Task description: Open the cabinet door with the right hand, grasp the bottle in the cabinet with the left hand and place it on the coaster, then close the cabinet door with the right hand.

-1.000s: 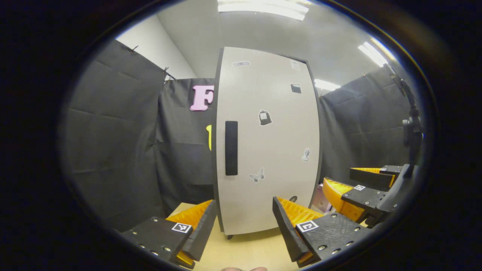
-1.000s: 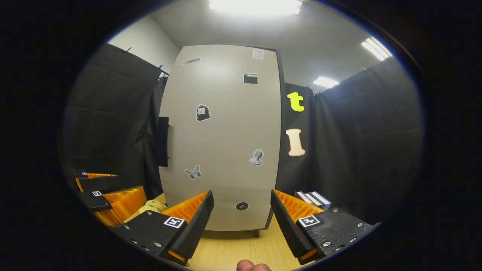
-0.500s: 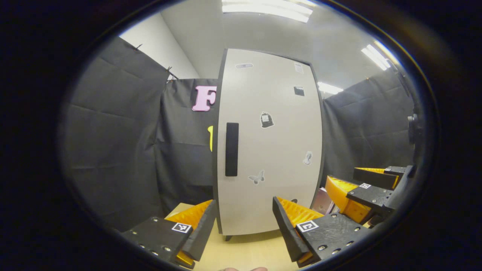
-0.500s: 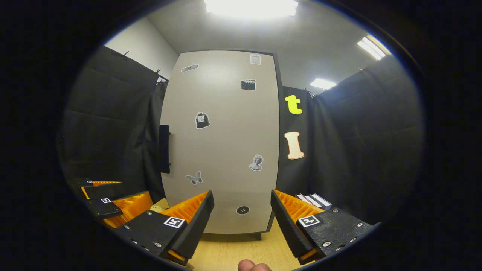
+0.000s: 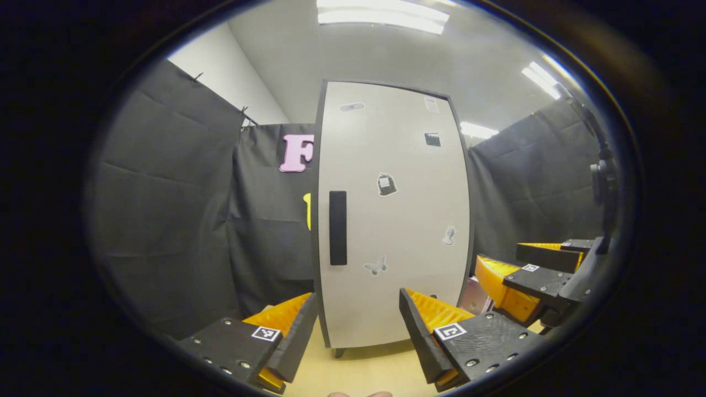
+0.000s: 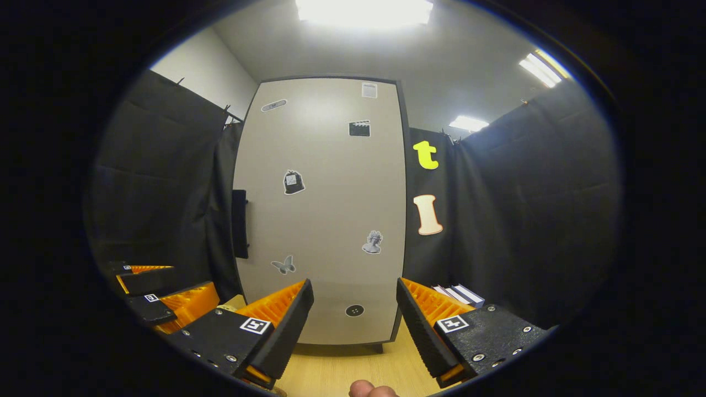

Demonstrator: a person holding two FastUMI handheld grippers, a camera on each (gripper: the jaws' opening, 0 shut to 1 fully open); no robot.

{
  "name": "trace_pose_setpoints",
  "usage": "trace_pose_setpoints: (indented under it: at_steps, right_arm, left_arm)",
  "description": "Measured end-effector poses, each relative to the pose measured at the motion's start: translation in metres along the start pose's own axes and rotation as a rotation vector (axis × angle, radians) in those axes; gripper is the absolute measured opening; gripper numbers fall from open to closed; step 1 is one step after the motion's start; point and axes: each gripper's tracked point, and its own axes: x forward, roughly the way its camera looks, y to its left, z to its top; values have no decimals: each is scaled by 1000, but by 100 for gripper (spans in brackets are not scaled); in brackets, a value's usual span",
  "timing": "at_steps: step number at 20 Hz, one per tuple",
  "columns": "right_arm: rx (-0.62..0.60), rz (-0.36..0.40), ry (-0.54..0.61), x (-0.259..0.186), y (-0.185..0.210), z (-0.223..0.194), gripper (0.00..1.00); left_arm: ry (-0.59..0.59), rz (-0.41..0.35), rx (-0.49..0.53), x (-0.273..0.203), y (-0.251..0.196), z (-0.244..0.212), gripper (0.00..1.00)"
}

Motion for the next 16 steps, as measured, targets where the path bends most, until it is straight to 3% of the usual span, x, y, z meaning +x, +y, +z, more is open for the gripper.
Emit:
trace_pose_setpoints:
  at_steps: [16]
  right_arm:
    - [-5,12,-1,4,8,-3,93]
  left_arm:
    - [-5,32,-12,-5,16,-7,85]
